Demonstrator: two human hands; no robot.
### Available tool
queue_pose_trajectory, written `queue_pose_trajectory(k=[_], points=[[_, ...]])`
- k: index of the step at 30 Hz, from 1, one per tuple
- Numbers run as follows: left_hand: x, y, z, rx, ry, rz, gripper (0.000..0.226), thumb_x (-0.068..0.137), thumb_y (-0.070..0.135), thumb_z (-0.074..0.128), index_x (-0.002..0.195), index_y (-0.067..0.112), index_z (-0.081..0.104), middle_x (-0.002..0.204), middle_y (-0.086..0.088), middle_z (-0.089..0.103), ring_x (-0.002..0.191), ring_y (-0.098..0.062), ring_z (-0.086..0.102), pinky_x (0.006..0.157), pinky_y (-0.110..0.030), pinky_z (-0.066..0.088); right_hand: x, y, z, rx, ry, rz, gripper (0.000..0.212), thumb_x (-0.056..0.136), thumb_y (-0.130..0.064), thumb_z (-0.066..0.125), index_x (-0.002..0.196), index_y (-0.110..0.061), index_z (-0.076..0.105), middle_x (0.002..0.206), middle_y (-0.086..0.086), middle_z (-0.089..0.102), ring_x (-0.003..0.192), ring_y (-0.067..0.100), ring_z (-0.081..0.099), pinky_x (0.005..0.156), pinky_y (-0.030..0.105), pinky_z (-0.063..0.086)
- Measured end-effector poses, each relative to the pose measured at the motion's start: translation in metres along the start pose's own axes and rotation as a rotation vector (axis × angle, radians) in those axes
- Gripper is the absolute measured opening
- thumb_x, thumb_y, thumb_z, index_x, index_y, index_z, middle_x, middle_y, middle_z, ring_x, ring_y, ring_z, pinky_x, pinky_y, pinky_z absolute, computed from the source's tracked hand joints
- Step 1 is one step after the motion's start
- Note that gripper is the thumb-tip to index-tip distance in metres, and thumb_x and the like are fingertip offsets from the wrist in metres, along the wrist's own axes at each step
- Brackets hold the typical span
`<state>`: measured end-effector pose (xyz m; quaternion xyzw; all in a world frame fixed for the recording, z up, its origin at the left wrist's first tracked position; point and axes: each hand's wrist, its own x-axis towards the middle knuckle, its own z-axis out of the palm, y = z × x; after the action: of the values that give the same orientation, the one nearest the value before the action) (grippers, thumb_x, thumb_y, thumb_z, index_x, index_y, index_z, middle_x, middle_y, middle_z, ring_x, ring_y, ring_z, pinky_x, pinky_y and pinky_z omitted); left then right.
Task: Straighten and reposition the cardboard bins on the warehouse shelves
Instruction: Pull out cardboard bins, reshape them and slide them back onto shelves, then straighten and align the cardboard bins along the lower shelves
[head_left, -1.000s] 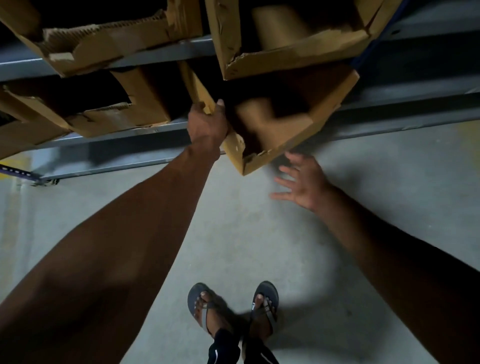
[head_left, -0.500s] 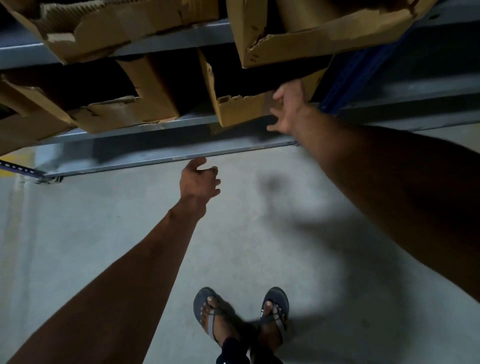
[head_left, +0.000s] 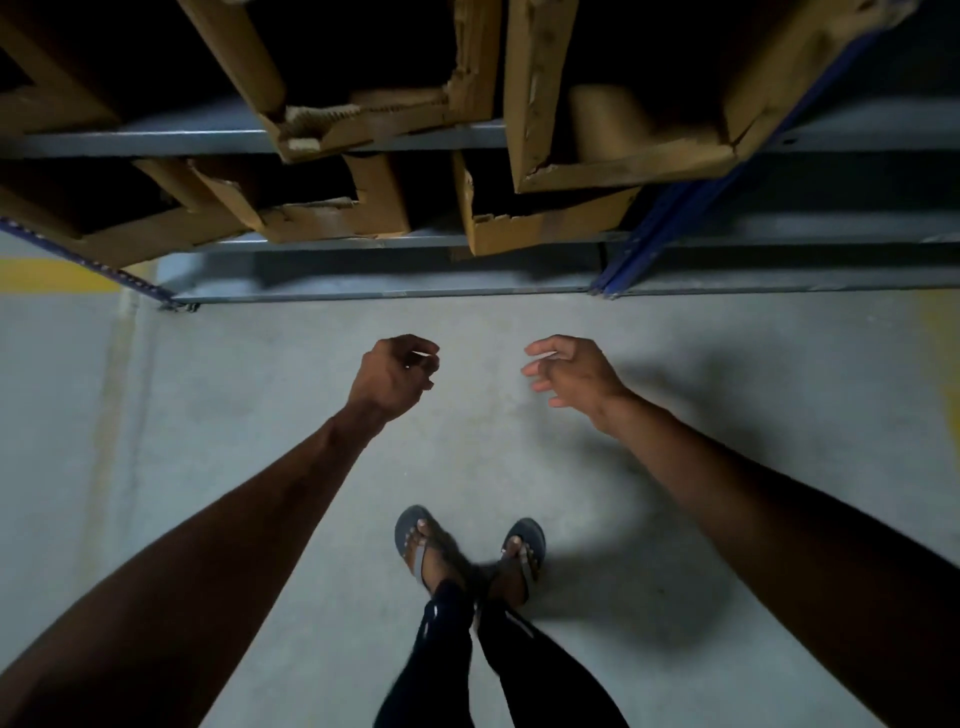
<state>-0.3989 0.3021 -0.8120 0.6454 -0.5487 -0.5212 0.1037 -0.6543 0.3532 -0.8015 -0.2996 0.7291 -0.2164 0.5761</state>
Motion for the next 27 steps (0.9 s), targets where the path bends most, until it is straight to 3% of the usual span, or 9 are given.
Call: queue_pose_trajectory(k=[6, 9, 12, 15, 17, 20, 23, 27], points=[[-0.153, 0.022, -0.049, 0.026, 0.055, 0.030, 0.016, 0.101, 0.015, 0.067, 0.115, 0.014, 0.075, 0.099, -0.008, 0.080, 0.078, -0.021, 0.080, 0.063, -0.028, 0.060, -0.137, 0.002, 0.002, -0.017, 0.028, -0.076, 0.029, 0.095, -0.004, 0.053, 0.112, -0.019, 0.070, 0.099, 0.002, 0.078, 0.077, 0.013, 0.072, 0.065, 0.020, 0.049], [-0.216, 0.015, -0.069, -0.013, 0.067, 0.008, 0.014, 0.100, 0.015, 0.069, 0.112, 0.016, 0.075, 0.098, -0.008, 0.080, 0.079, -0.021, 0.080, 0.064, -0.035, 0.058, -0.196, 0.008, 0.021, 0.050, 0.008, -0.064, 0.028, 0.097, -0.005, 0.052, 0.107, -0.024, 0.070, 0.099, 0.000, 0.078, 0.080, 0.015, 0.073, 0.066, 0.027, 0.051], [-0.259, 0.005, -0.092, 0.044, 0.044, 0.045, 0.009, 0.098, 0.018, 0.071, 0.104, 0.024, 0.076, 0.094, -0.003, 0.081, 0.075, -0.016, 0.080, 0.064, -0.027, 0.058, -0.239, 0.002, 0.046, 0.063, -0.017, -0.102, 0.028, 0.098, -0.005, 0.052, 0.108, -0.025, 0.070, 0.100, -0.001, 0.079, 0.079, 0.013, 0.074, 0.068, 0.030, 0.052], [-0.282, 0.001, -0.129, -0.027, 0.107, 0.042, 0.008, 0.099, 0.013, 0.072, 0.101, 0.018, 0.077, 0.092, -0.005, 0.081, 0.075, -0.018, 0.080, 0.065, -0.031, 0.057, -0.269, -0.024, 0.071, -0.001, -0.024, -0.206, 0.028, 0.099, 0.000, 0.053, 0.111, -0.018, 0.071, 0.099, 0.002, 0.079, 0.079, 0.012, 0.075, 0.066, 0.017, 0.051], [-0.286, 0.001, -0.162, -0.093, 0.177, 0.056, 0.012, 0.099, 0.008, 0.069, 0.099, 0.015, 0.078, 0.093, -0.006, 0.081, 0.077, -0.022, 0.080, 0.064, -0.033, 0.055, -0.284, -0.051, 0.088, -0.044, 0.007, -0.290, 0.028, 0.098, 0.002, 0.054, 0.110, -0.016, 0.072, 0.095, 0.001, 0.079, 0.080, 0.013, 0.076, 0.065, 0.013, 0.051], [-0.284, 0.010, -0.231, -0.156, 0.285, 0.180, 0.012, 0.100, 0.009, 0.070, 0.096, 0.017, 0.078, 0.091, -0.008, 0.080, 0.076, -0.025, 0.078, 0.062, -0.028, 0.057, -0.301, -0.108, 0.116, -0.055, 0.089, -0.458, 0.028, 0.096, 0.006, 0.058, 0.106, -0.014, 0.074, 0.090, -0.001, 0.079, 0.085, 0.014, 0.076, 0.074, 0.020, 0.058], [-0.285, 0.037, -0.325, -0.128, 0.367, 0.364, 0.008, 0.100, 0.018, 0.073, 0.103, 0.022, 0.079, 0.090, 0.001, 0.081, 0.080, -0.015, 0.079, 0.070, -0.035, 0.062, -0.316, -0.186, 0.153, -0.096, 0.124, -0.600, 0.030, 0.096, 0.003, 0.060, 0.105, -0.022, 0.074, 0.091, -0.005, 0.079, 0.085, 0.007, 0.075, 0.080, 0.026, 0.060], [-0.302, 0.087, -0.465, -0.216, 0.495, 0.597, 0.009, 0.095, 0.034, 0.075, 0.101, 0.030, 0.080, 0.087, 0.003, 0.082, 0.083, -0.017, 0.079, 0.074, -0.037, 0.062, -0.339, -0.312, 0.204, -0.101, 0.173, -0.785, 0.033, 0.097, -0.002, 0.059, 0.110, -0.029, 0.073, 0.097, -0.011, 0.079, 0.094, 0.005, 0.074, 0.089, 0.036, 0.061]])
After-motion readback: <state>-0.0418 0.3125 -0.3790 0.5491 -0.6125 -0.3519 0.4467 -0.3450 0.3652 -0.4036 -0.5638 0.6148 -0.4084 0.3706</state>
